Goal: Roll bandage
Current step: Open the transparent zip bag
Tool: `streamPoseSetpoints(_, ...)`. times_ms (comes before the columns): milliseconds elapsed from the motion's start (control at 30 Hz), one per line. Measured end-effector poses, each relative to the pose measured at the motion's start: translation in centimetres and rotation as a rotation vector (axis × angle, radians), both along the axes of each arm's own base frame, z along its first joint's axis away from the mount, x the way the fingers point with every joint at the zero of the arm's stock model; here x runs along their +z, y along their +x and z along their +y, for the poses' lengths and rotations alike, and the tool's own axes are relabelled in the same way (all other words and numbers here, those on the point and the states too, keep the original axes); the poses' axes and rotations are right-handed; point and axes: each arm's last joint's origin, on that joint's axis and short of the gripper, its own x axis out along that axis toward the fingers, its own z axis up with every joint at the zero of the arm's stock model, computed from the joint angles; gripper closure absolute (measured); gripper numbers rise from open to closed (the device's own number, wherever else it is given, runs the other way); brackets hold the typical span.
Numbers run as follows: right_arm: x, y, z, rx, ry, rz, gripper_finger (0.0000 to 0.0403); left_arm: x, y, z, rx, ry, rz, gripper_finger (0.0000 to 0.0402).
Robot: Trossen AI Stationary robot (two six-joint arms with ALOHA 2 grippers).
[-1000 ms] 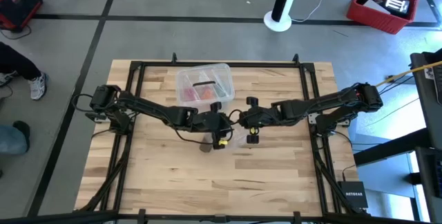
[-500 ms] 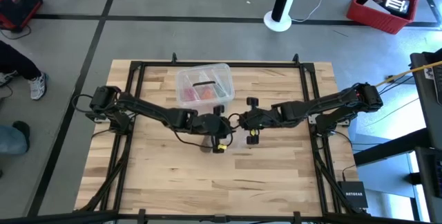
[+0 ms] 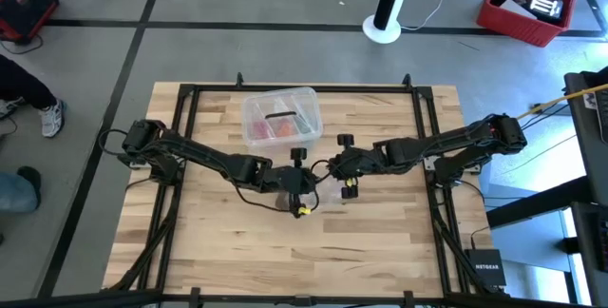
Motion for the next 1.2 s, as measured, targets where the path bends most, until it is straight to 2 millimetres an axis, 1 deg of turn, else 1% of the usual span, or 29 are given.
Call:
streamPoseSetpoints(100, 0.1, -0.5, 0.0, 0.018, 0.013, 0.022, 0.0398, -0.1, -0.1, 0.5, 0.069, 0.045, 0.006, 0.0398)
streamPoseSetpoints(200, 1.0, -1.0, 0.0, 0.032, 0.032, -0.013, 0.0398, 0.2, 0.1, 0.9, 0.108, 0.059, -0.025, 0.04)
streamPoseSetpoints(333, 2.2, -1.6, -0.2, 0.015, 0.017, -0.063, 0.0398, 0.6, 0.4, 1.3, 0.13, 0.044, -0.069, 0.0393)
streamPoseSetpoints(467, 2.8, -2.3, -0.4, -0.02, -0.016, -0.065, 0.0398, 0.7, 0.4, 1.4, 0.136, 0.049, -0.083, 0.0383)
streamPoseSetpoints(600, 2.8, -2.6, -0.6, -0.062, -0.058, -0.054, 0.0398, 0.8, 0.5, 1.4, 0.131, 0.065, -0.083, 0.0372)
streamPoseSetpoints(733, 2.8, -2.6, -0.6, -0.078, -0.075, -0.057, 0.0398, 2.0, 0.8, 1.2, 0.137, 0.009, -0.125, 0.0343)
streamPoseSetpoints(800, 2.8, -2.5, -0.7, -0.084, -0.082, -0.06, 0.0398, 2.5, 1.0, 1.0, 0.087, -0.058, -0.13, 0.0321)
streamPoseSetpoints(867, 2.8, -2.6, -0.7, -0.091, -0.091, -0.057, 0.0398, 2.8, 1.0, 0.7, 0.002, -0.145, -0.093, 0.03)
streamPoseSetpoints(933, 2.8, -2.7, -0.7, -0.094, -0.096, -0.047, 0.0398, 2.8, 0.9, 0.5, -0.06, -0.191, -0.047, 0.0285)
streamPoseSetpoints(1033, 2.8, -2.7, -0.7, -0.094, -0.096, -0.048, 0.0398, 2.8, 0.7, 0.3, -0.06, -0.186, -0.023, 0.0274)
streamPoseSetpoints(1200, 2.8, -2.6, -0.7, -0.097, -0.094, -0.052, 0.0398, 4.0, 0.9, -0.1, -0.003, -0.086, -0.077, 0.0278)
